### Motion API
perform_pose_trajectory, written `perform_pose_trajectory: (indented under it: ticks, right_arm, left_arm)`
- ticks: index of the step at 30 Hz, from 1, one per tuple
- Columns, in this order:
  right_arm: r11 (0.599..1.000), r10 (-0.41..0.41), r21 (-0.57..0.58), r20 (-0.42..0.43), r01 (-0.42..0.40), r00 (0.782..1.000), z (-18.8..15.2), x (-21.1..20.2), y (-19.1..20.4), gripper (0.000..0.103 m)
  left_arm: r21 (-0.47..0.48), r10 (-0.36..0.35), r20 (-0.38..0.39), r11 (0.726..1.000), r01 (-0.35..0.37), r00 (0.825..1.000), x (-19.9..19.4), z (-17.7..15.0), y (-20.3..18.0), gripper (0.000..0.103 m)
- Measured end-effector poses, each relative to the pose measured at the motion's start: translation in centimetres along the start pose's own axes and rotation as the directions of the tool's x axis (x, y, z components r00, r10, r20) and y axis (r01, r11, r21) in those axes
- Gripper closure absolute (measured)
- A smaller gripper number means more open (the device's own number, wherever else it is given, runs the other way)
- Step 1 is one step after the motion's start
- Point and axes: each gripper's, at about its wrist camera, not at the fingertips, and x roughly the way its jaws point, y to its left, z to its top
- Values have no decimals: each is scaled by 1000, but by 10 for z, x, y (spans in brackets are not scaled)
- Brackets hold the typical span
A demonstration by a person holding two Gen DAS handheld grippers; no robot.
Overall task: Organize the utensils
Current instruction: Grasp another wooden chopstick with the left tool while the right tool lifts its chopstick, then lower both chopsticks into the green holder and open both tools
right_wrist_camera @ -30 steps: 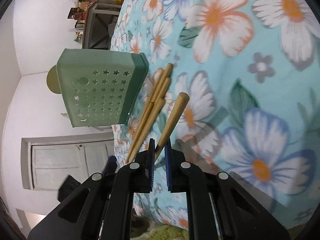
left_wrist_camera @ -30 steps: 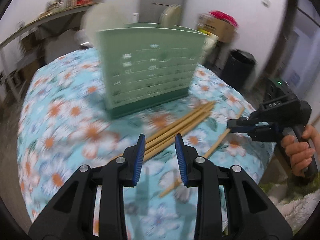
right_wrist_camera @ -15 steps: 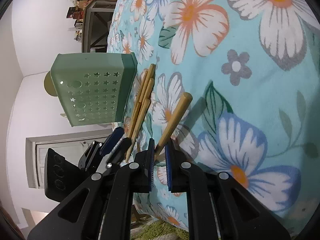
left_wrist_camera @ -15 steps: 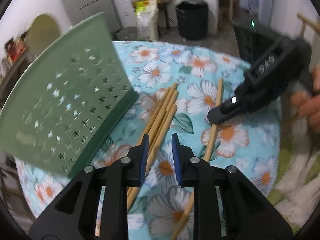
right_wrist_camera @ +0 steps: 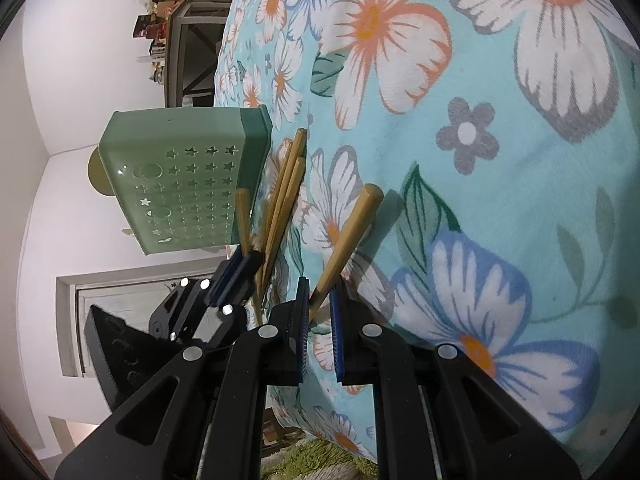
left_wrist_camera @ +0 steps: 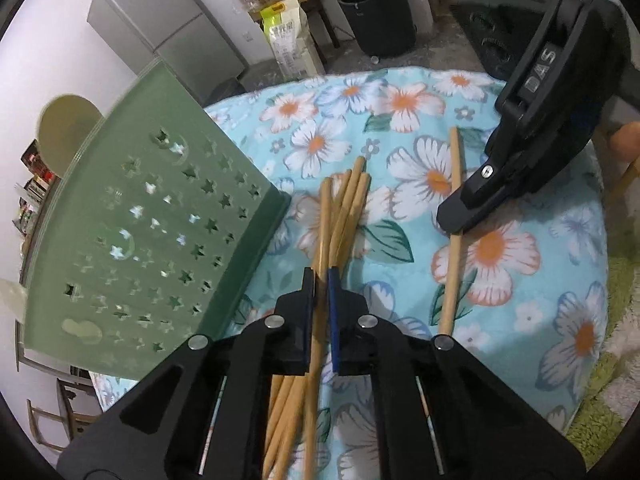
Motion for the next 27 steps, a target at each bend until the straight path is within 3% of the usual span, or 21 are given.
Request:
perform_pose_trajectory:
  ticks: [4,7,12,16,18,19,21,23,27]
  right_arm:
    - [1000,-2,-3,5,2,1000,-1,-1,0,93]
    - [1000,-5,-7,13,5,1000,-2,-3,2,93]
    - [999,-2,-36,41,3,999,-5,-9,9,93]
    - [996,0,-93,74,7,997,-5,-17,25,94]
    - [990,0,-141,93,13,996,-6,-22,38,95]
    - [986,-1,-163,103,17,995,-7,-24,43,95]
    - [980,3,-200,116,20,993,-9,-28,53,95]
    - [975,8,-222,121,19,993,-9,-30,59,96]
    - [969,7,-244,123,23,992,-11,-30,66,96]
  left_arm:
    - [-50,-15,40,999,17,999,-21,0,9,98]
    - [-140,-45,77,989,55,996,-39,-2,22,98]
    - [-349,-91,187,925,152,978,-76,-8,58,98]
    - [-530,-72,323,813,244,943,-112,-19,101,98]
    - [-602,-40,409,739,303,912,-130,-26,125,98]
    - [-622,-24,434,715,319,901,-137,-29,132,98]
    - [-672,38,494,651,353,869,-151,-35,154,98]
    - [-707,99,519,609,361,849,-156,-33,169,98]
    - [-771,252,561,504,388,788,-167,-29,203,98]
